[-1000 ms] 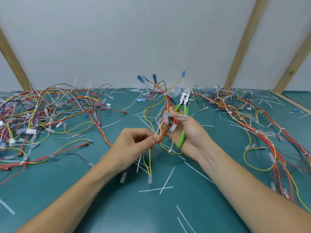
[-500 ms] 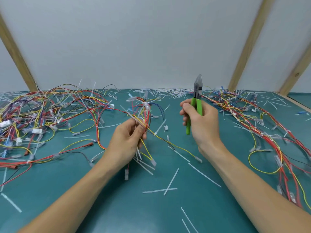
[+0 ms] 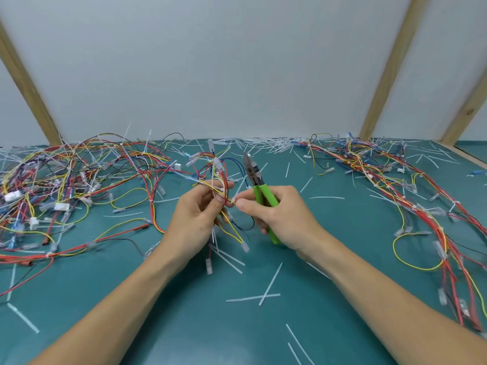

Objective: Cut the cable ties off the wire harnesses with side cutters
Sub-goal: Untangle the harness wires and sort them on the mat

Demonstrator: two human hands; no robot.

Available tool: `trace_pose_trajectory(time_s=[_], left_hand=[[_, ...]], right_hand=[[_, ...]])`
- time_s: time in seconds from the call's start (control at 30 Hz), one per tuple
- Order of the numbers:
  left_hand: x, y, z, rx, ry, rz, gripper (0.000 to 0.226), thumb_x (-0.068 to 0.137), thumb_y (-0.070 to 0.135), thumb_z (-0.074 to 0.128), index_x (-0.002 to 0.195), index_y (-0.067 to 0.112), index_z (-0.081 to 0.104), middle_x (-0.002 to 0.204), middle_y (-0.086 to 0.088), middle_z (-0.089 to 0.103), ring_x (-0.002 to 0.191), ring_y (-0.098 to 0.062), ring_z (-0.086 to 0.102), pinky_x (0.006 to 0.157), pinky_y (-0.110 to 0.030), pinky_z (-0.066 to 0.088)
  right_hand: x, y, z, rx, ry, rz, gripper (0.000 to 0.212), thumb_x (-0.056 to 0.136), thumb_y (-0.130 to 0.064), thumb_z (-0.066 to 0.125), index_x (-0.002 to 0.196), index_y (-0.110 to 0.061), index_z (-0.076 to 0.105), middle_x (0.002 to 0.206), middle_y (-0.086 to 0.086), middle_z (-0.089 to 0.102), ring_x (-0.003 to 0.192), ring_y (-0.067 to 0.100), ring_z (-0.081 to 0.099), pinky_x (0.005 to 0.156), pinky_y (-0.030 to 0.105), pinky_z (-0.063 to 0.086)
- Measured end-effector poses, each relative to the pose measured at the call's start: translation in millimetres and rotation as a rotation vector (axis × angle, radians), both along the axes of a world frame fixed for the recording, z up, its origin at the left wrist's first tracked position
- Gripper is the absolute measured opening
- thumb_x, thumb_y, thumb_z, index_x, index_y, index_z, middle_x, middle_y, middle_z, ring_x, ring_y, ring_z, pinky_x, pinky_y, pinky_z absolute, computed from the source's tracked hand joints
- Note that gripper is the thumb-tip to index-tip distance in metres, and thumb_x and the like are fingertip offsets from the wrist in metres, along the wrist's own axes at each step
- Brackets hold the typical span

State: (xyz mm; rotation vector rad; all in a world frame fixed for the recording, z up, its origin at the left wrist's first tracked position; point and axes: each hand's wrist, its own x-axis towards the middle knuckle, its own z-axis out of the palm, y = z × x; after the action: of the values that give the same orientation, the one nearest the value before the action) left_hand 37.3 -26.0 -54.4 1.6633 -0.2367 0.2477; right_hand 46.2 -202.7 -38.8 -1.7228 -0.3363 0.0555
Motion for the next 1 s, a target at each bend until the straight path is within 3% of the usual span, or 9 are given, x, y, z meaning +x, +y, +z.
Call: trace_pose_trajectory(time_s=[0.1, 0.27, 0.37, 0.53, 0.7, 0.83, 0.93, 1.0], left_hand=[[-0.2, -0.5, -0.7, 0.102, -0.041, 0.03, 0.023, 0.102, 0.012, 0.053, 0.119, 0.016, 0.067, 0.099, -0.016, 0.07, 0.067, -0.01, 0.06, 0.065, -0.023, 0.049], [-0.7, 0.3, -1.8, 0.169, -0.029, 0.086, 0.026, 0.101, 0.027, 0.056, 0.104, 0.006, 0.069, 0.069, 0.008, 0.065, 0.059, -0.011, 0.056, 0.063, -0.032, 0.046], [-3.0, 0.2, 1.3, 0.178, -0.026, 0.071, 0.025, 0.103, 0.022, 0.053, 0.094, 0.004, 0.068, 0.07, 0.006, 0.065, 0.057, -0.013, 0.056, 0.062, -0.032, 0.048], [-5.0, 0.3, 3.2, 0.125, 0.032, 0.01, 0.022, 0.104, 0.012, 0.043, 0.111, 0.006, 0.063, 0.074, 0.001, 0.069, 0.052, -0.018, 0.054, 0.056, -0.032, 0.047], [-5.4, 0.9, 2.2, 0.181, 0.014, -0.006, 0.019, 0.104, 0.007, 0.043, 0.103, 0.009, 0.062, 0.079, 0.002, 0.07, 0.05, -0.017, 0.055, 0.052, -0.027, 0.044], [-6.0, -0.5, 1.5, 0.184, -0.041, -0.026, 0.016, 0.105, 0.011, 0.047, 0.108, 0.016, 0.062, 0.082, 0.002, 0.072, 0.05, -0.019, 0.056, 0.053, -0.038, 0.046], [-5.8, -0.2, 0.6, 0.161, -0.05, -0.015, 0.019, 0.105, 0.011, 0.048, 0.115, 0.018, 0.062, 0.081, -0.001, 0.073, 0.051, -0.02, 0.056, 0.055, -0.035, 0.047], [-5.9, -0.8, 0.4, 0.15, -0.058, -0.012, 0.023, 0.105, 0.011, 0.048, 0.118, 0.023, 0.061, 0.082, -0.002, 0.073, 0.051, -0.02, 0.055, 0.055, -0.033, 0.047]], right_hand=[[0.6, -0.2, 1.3, 0.047, 0.023, 0.002, 0.008, 0.088, -0.018, 0.081, 0.081, -0.022, 0.078, 0.056, -0.008, 0.053, 0.053, 0.014, 0.041, 0.053, 0.028, 0.04], [1.6, 0.8, 0.4, 0.09, -0.005, -0.011, 0.02, 0.087, -0.012, 0.08, 0.074, -0.026, 0.075, 0.059, -0.002, 0.05, 0.056, 0.021, 0.037, 0.055, 0.03, 0.034], [1.6, 0.3, 1.6, 0.107, -0.043, -0.041, 0.021, 0.089, -0.01, 0.078, 0.075, -0.026, 0.074, 0.063, 0.005, 0.045, 0.06, 0.022, 0.036, 0.056, 0.03, 0.032], [2.3, -3.3, 3.4, 0.11, -0.044, -0.089, 0.012, 0.09, -0.012, 0.077, 0.082, -0.018, 0.073, 0.067, 0.01, 0.049, 0.06, 0.023, 0.04, 0.059, 0.035, 0.036], [2.3, -1.7, 4.1, 0.119, -0.059, -0.115, 0.014, 0.09, -0.009, 0.077, 0.08, -0.017, 0.072, 0.063, 0.012, 0.038, 0.059, 0.026, 0.032, 0.057, 0.037, 0.03], [1.0, -1.9, 3.9, 0.058, -0.132, -0.12, 0.015, 0.09, -0.009, 0.076, 0.08, -0.018, 0.07, 0.058, 0.006, 0.029, 0.054, 0.023, 0.026, 0.049, 0.027, 0.024], [-0.6, -2.2, 0.9, -0.013, -0.177, -0.171, 0.012, 0.089, -0.013, 0.078, 0.085, -0.017, 0.068, 0.052, -0.012, 0.028, 0.048, 0.01, 0.026, 0.048, 0.022, 0.026], [-1.0, -2.5, 0.1, -0.034, -0.174, -0.186, 0.01, 0.089, -0.016, 0.079, 0.09, -0.018, 0.069, 0.051, -0.012, 0.029, 0.049, 0.01, 0.027, 0.05, 0.022, 0.027]])
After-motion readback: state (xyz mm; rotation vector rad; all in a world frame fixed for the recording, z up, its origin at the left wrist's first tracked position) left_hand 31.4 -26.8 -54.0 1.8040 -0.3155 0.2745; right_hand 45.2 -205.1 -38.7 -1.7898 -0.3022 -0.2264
